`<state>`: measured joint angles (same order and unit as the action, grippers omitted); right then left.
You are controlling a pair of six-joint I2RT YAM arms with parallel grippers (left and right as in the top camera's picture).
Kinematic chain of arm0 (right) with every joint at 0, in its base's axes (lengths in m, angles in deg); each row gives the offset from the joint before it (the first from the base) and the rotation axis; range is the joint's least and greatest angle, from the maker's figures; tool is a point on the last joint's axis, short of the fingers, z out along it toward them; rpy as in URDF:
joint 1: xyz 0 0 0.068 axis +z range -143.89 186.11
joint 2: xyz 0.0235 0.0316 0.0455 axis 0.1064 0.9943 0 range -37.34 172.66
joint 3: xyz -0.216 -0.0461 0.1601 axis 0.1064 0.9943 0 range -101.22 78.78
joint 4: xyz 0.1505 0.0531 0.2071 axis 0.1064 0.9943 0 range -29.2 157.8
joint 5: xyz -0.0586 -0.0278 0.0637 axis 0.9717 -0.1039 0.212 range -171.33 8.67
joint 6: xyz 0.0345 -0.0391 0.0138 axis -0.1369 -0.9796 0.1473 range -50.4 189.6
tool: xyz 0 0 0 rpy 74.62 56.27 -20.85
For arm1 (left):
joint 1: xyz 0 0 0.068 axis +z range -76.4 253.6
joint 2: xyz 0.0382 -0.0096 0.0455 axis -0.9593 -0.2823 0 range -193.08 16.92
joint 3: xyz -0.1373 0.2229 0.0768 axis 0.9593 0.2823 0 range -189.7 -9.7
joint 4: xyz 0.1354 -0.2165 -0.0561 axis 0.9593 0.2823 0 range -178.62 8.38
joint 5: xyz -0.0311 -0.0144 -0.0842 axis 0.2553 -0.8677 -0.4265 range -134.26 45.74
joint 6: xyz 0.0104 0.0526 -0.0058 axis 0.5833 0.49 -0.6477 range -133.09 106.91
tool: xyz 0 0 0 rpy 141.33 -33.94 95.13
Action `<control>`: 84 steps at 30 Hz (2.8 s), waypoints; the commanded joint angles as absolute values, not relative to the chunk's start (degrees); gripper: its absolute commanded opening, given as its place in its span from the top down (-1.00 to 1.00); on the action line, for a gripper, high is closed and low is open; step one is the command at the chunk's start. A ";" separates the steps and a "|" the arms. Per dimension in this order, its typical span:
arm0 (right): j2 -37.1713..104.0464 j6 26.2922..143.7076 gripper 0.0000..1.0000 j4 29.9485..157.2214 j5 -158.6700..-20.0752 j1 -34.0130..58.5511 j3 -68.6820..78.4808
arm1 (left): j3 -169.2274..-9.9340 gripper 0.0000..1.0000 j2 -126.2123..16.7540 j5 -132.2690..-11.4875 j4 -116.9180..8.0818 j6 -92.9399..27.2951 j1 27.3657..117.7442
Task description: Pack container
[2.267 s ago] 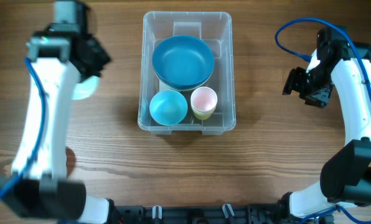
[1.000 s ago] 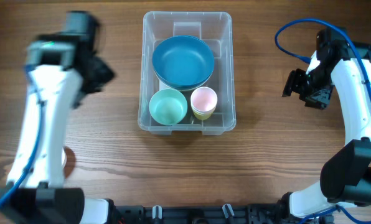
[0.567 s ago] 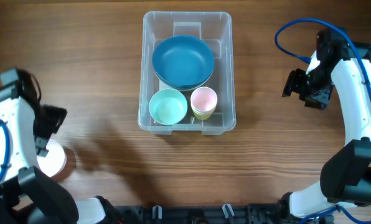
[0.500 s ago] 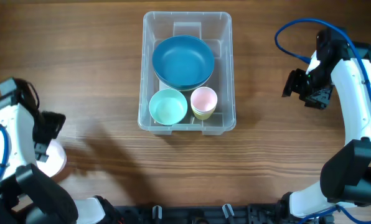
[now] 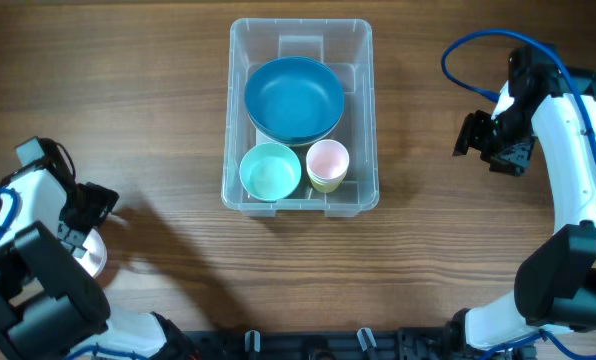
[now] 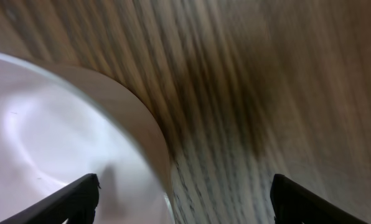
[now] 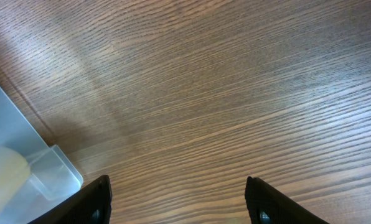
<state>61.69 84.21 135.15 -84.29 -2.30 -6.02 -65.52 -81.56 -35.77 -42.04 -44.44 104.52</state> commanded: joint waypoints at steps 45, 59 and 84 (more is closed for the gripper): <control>61.01 83.49 -0.40 134.99 -85.49 -2.21 -6.87 | -100.86 0.06 -87.70 -41.56 -29.29 -56.81 39.71; 61.01 83.05 0.44 126.97 -85.36 3.38 -6.89 | -104.81 -0.29 -65.12 -28.91 -24.99 -49.31 63.17; 67.33 80.17 0.26 106.49 -93.01 16.35 -6.87 | -104.53 -0.59 -71.59 -38.48 -21.69 -49.29 83.36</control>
<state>66.17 81.20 106.75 -91.22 16.26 -6.13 -104.77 -71.31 -38.15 -21.58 -49.82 83.10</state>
